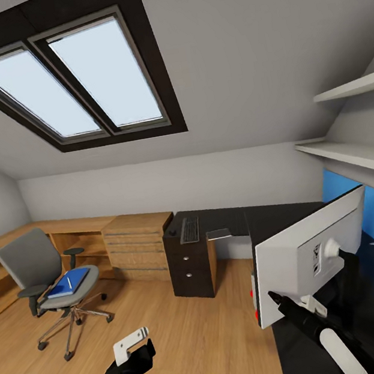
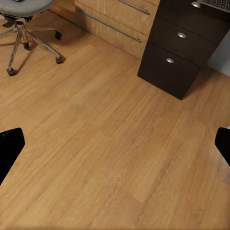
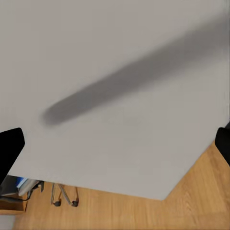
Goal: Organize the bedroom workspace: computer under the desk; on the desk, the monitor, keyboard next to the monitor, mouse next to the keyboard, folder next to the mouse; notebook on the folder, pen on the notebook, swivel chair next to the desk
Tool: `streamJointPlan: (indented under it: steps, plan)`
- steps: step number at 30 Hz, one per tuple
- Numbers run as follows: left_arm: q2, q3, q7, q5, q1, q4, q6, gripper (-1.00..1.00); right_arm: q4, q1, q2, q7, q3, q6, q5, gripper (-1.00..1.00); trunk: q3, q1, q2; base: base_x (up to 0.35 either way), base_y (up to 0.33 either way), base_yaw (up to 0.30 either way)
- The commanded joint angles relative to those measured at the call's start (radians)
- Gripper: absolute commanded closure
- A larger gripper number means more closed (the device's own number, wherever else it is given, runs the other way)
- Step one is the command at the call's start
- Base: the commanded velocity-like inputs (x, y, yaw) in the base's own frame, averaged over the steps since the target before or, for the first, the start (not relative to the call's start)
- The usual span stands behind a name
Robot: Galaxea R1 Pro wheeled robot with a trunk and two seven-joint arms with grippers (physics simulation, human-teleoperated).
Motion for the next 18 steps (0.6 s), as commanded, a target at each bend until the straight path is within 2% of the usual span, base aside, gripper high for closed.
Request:
streamJointPlan:
  steps: [1, 7, 14, 18]
  plan:
    - [0.000, -0.001, 0.007, 0.008, 0.000, -0.001, 0.002, -1.00, 0.000, 0.000, 0.000, 0.003, -0.003, 0.006, -0.005, -1.00, 0.000, 0.000, -0.001, 0.000, 0.000, 0.004]
    - [0.000, -0.001, 0.006, 0.009, 0.000, -0.002, 0.003, -1.00, 0.002, 0.000, 0.000, 0.002, -0.006, -0.004, -0.004, -1.00, 0.000, 0.000, -0.001, 0.000, 0.000, -0.069]
    - [0.000, -0.001, 0.005, 0.009, 0.000, -0.008, 0.002, -1.00, 0.005, 0.000, 0.000, 0.002, -0.002, -0.097, -0.004, -1.00, 0.003, 0.000, -0.001, 0.000, 0.000, -0.217]
    - [0.000, -0.001, 0.006, 0.009, 0.000, -0.010, 0.002, -1.00, 0.006, 0.000, 0.000, 0.002, -0.001, -0.117, -0.004, -1.00, 0.005, 0.000, -0.001, -0.036, 0.000, -0.244]
